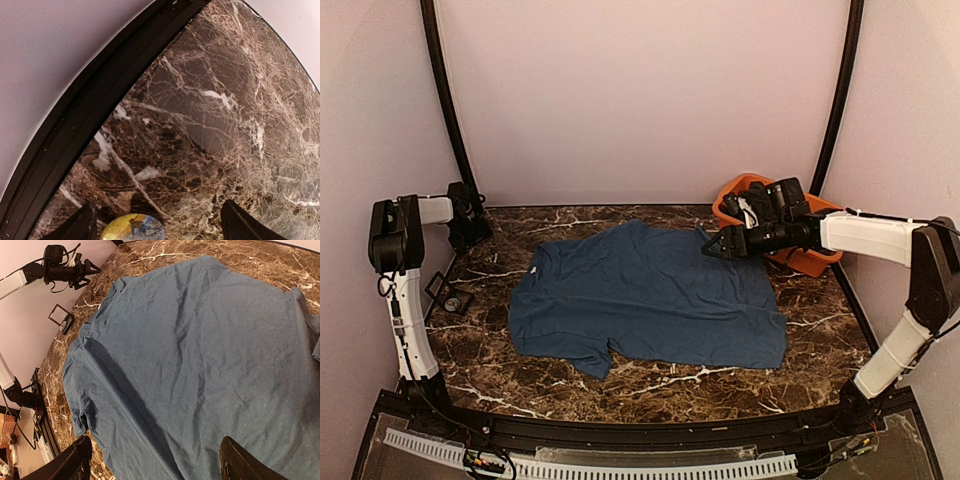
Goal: Pin the brooch onto the clothing
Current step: Move the brooch to the center of the board.
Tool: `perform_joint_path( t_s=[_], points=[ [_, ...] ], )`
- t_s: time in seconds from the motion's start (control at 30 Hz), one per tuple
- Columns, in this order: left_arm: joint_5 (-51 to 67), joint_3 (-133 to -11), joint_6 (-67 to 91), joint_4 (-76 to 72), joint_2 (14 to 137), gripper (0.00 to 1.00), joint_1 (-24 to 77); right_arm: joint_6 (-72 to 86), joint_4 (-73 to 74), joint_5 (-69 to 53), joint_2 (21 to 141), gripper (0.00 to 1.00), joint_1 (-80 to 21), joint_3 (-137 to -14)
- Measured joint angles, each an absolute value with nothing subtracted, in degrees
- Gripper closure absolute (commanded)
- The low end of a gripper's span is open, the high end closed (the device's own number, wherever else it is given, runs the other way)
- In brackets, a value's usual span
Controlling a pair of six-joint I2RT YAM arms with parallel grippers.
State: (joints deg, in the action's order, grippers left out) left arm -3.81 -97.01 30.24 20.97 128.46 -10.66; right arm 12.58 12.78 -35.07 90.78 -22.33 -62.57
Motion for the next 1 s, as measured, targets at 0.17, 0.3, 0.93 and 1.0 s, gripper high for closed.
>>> perform_joint_path(
  t_s=[0.17,0.3,0.93,1.0],
  points=[
    [-3.22,-96.71,29.74,20.95,128.46,0.31,-10.66,12.67,13.04,-34.83,91.66,0.15,-22.83,-62.65],
    [-2.55,-96.55,29.56,21.19,128.38,0.38,-10.72,12.82,12.95,-34.74,91.92,0.16,-23.03,-63.0],
    [-0.16,-89.34,26.72,20.88,124.01,0.67,-5.52,14.0,10.76,-37.87,104.33,0.17,-33.47,-81.36],
    [-0.01,-88.88,26.72,20.51,123.79,0.67,-5.41,13.96,9.78,-39.31,107.85,0.17,-35.42,-86.13]
  ],
)
